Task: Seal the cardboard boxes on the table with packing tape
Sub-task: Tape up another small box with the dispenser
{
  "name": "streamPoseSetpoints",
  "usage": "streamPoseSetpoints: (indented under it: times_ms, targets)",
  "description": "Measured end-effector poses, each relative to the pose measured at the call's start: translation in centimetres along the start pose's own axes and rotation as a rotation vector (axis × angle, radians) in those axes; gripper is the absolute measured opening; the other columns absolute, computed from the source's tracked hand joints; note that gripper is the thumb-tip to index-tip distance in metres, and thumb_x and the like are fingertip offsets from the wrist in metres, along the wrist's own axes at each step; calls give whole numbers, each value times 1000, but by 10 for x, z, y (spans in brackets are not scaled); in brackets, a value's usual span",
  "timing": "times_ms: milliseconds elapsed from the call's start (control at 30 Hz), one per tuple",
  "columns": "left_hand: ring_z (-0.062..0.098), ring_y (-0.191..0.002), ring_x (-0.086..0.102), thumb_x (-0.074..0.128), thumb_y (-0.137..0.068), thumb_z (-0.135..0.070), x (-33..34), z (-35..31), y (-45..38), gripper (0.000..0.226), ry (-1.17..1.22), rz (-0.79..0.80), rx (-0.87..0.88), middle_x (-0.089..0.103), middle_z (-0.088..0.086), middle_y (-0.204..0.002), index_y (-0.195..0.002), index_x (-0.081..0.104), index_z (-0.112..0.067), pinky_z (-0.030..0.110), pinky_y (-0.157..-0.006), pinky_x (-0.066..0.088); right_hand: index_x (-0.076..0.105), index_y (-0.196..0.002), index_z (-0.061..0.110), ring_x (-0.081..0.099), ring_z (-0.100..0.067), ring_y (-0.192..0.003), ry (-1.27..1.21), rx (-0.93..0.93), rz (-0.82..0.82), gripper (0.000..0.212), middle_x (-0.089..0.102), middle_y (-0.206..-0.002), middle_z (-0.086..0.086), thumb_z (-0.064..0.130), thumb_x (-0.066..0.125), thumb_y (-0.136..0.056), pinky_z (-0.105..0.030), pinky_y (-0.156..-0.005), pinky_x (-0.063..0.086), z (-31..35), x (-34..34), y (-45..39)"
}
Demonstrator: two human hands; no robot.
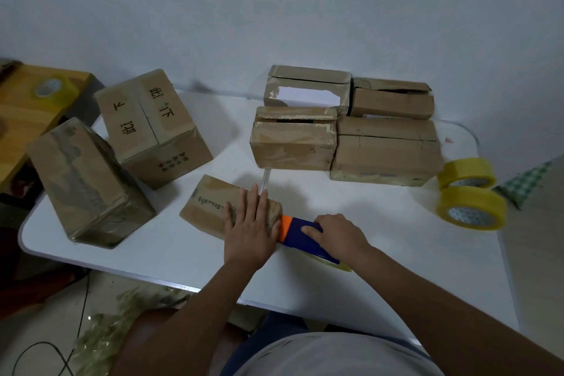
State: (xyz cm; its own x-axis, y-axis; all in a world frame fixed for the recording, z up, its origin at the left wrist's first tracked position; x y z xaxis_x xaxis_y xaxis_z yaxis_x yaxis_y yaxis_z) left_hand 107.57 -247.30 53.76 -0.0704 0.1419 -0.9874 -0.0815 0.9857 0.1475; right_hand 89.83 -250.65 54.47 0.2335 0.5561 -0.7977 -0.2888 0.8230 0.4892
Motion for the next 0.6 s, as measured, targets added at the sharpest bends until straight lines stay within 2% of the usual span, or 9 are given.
streamPoseSetpoints:
  times_ms: [67, 133, 200, 300, 400, 467, 533, 600]
  targets:
    - [26, -151, -18, 1, -94, -62, 0, 1, 1, 76, -3, 0, 10, -15, 3, -165, -156, -12, -20, 53, -118, -14, 59, -95, 15, 59, -23, -81, 99, 24, 11, 39, 66, -100, -8, 49, 41, -99, -30, -66, 43, -2, -2, -4]
    - [26, -150, -20, 10, -96, -63, 4, 2, 2, 77, -1, 12, 32, -18, 2, -164, -155, -15, -20, 53, -118, -13, 59, -101, 14, 61, -25, -91, 236, 60, 57, 32, 65, -108, -9, 42, 43, -99, -30, -70, 41, -16, -4, -5]
    - [26, -149, -23, 20, -96, -64, 6, 5, 2, 83, 8, 20, 48, -25, 1, -162, -154, -20, -21, 53, -117, -16, 61, -110, 15, 63, -25, -96, 245, 127, 58, 36, 65, -110, -8, 44, 42, -99, -31, -74, 44, -38, -8, -3]
    - [26, -148, -27, 31, -94, -63, 9, 4, 0, 89, 9, 67, 100, -27, 1, -161, -152, -25, -23, 55, -116, -17, 55, -116, 19, 64, -24, -92, 197, 147, -86, 38, 66, -106, -6, 49, 37, -101, -31, -71, 47, -48, -21, -1]
    - [24, -148, -27, 42, -90, -62, 6, 0, -2, 96, -8, 130, 322, -27, -2, -162, -150, -27, -30, 60, -119, -6, 42, -130, 20, 64, -24, -91, 161, 91, -200, 38, 66, -107, -5, 44, 39, -101, -33, -70, 51, -35, -23, -6]
    - [23, -147, -29, 50, -88, -64, -2, 2, 0, 101, -47, 147, 449, -29, -4, -160, -149, -25, -35, 56, -119, -11, 31, -141, 17, 64, -26, -90, 73, 41, -149, 44, 66, -108, -9, 34, 42, -102, -37, -73, 54, -27, -8, -10]
    - [24, -148, -26, 55, -85, -67, -14, 7, 5, 104, -44, 73, 486, -24, -2, -162, -153, -17, -35, 50, -118, -16, 24, -147, 14, 63, -28, -91, -56, 25, -28, 51, 64, -111, -14, 22, 46, -101, -41, -75, 53, -21, 12, -11]
    - [24, -151, -18, 60, -82, -68, -23, 18, 14, 107, 47, 15, 447, -17, 0, -165, -157, -7, -30, 51, -120, -8, 30, -146, 13, 59, -29, -102, -76, -15, 17, 51, 59, -121, -15, 15, 48, -98, -42, -84, 50, -16, 22, -11]
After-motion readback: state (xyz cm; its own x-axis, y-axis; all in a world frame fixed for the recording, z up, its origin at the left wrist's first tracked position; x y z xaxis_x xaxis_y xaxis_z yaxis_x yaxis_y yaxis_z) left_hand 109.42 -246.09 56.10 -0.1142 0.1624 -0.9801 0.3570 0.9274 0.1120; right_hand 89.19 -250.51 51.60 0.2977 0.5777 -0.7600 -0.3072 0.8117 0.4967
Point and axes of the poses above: each hand's wrist, its own y-axis away from the middle knuckle, its own x-axis out of the palm, z = x × y, the point moved 8 cm from there along -y, towards the middle knuckle
